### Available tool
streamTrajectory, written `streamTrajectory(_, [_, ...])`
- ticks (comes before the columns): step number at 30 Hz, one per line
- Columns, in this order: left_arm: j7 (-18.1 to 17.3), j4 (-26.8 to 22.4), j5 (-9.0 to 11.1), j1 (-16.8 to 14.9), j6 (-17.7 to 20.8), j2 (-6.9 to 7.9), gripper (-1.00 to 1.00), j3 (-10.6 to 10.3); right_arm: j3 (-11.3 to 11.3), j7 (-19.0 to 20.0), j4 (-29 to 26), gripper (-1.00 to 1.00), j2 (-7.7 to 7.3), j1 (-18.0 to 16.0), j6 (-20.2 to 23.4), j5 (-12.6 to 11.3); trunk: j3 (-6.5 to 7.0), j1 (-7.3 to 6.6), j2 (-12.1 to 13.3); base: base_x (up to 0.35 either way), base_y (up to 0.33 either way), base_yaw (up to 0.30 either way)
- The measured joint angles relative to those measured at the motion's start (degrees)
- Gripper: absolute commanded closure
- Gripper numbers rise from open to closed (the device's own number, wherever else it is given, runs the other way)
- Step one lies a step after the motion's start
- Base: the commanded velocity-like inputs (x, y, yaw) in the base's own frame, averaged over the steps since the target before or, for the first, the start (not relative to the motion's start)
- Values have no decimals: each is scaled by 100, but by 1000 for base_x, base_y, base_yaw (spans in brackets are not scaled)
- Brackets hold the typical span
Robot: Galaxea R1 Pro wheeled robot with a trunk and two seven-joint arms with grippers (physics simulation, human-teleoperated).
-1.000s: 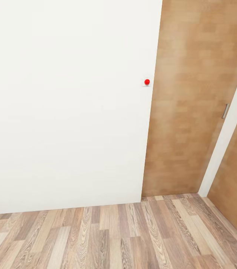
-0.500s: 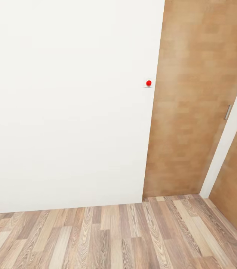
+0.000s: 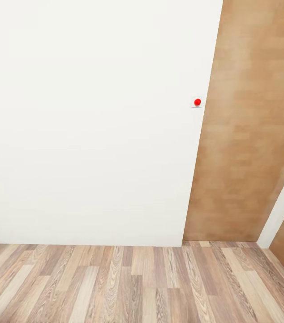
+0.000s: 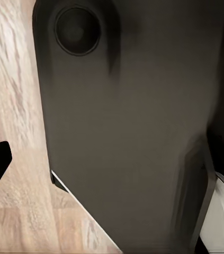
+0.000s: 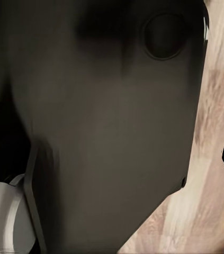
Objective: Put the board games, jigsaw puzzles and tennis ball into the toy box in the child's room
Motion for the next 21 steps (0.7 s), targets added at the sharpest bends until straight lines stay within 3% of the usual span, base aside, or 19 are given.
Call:
streamTrajectory(9, [0,0,-24,1,18,-3,-100,-24,-10,-2,0,-100,-8,0,-5,-38,140,-198,361,0,0,225])
streamTrajectory(21, [-1,1,-39,-4,50,-6,-100,-43,-19,0,0,-100,-7,0,-14,-52,350,-462,843,0,0,42])
